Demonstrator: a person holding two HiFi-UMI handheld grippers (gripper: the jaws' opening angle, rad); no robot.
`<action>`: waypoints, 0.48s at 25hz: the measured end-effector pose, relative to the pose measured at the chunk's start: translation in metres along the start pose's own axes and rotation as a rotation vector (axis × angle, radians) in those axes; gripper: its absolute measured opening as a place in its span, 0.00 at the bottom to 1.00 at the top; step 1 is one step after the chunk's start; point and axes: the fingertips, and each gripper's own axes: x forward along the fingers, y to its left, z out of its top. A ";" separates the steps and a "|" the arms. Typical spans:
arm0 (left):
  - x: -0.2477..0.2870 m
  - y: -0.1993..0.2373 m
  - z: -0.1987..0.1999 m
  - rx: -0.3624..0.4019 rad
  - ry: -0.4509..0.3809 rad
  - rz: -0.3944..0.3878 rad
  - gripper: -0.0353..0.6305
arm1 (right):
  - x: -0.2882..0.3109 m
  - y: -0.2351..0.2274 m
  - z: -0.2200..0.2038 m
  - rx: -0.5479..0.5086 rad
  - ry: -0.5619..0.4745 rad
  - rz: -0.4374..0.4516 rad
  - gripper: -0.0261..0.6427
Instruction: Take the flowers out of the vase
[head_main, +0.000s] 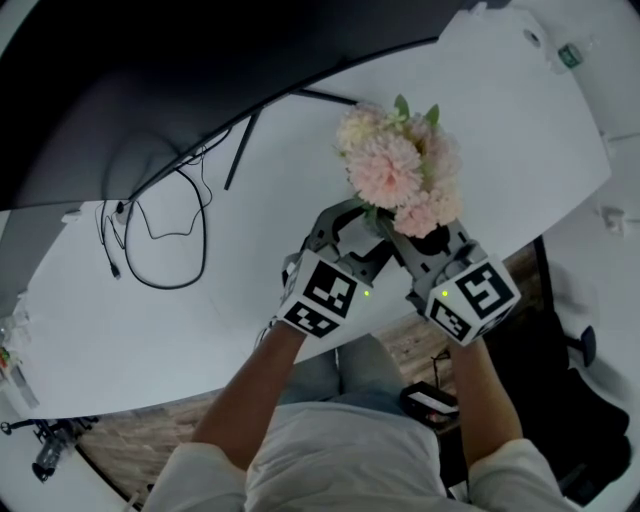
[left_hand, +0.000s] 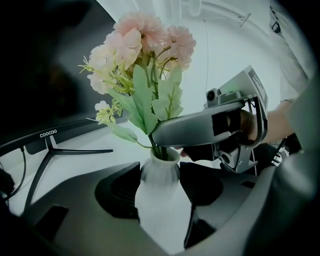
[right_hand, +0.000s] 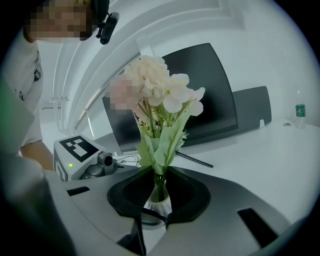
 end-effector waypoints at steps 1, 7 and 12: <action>0.000 0.000 0.000 0.000 -0.001 -0.002 0.43 | 0.000 0.000 0.000 0.000 0.000 0.000 0.17; 0.000 0.000 -0.001 -0.001 -0.006 -0.006 0.43 | 0.000 0.000 0.000 0.003 -0.004 -0.003 0.17; 0.001 -0.001 0.001 -0.015 -0.009 -0.013 0.43 | -0.003 -0.003 0.001 0.010 -0.009 -0.016 0.16</action>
